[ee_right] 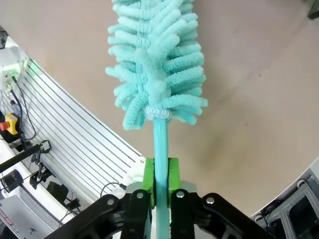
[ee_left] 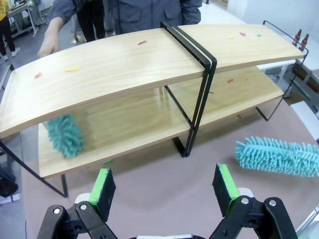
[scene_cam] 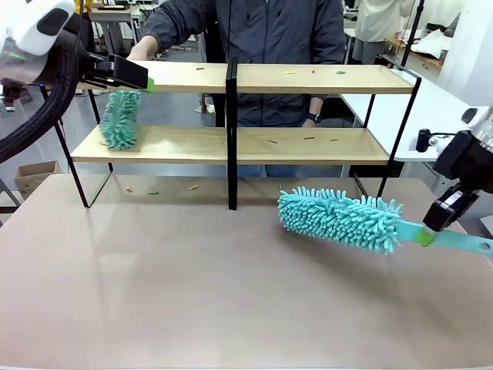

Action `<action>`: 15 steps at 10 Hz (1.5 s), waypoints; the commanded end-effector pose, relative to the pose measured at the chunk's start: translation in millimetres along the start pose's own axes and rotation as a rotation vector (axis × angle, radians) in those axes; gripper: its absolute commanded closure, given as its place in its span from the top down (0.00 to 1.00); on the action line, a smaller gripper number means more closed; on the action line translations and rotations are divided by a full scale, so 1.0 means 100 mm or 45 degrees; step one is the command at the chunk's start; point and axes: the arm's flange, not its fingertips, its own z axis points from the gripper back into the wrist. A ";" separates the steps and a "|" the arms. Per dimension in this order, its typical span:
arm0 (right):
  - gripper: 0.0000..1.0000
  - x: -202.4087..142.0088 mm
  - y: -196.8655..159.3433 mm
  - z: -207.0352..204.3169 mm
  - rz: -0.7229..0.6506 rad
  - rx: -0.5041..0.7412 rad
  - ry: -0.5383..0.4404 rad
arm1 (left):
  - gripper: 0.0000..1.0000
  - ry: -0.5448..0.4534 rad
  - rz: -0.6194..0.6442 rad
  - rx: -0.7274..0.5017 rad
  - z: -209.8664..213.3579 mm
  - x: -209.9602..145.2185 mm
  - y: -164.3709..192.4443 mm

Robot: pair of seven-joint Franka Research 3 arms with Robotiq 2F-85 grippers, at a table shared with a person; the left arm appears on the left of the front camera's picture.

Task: Clean the shelves.
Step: Clean a randomly selected level of the Shelf with the Duster.

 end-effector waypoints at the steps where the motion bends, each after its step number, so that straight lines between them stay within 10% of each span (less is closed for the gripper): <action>1: 0.12 0.08 0.06 -0.24 -0.003 -0.044 0.052 | 1.00 -0.003 -0.003 0.004 0.00 0.01 0.00; 15: 0.12 0.62 0.76 -1.44 -0.375 -0.138 -0.339 | 1.00 -0.003 -0.003 0.004 0.00 0.01 0.00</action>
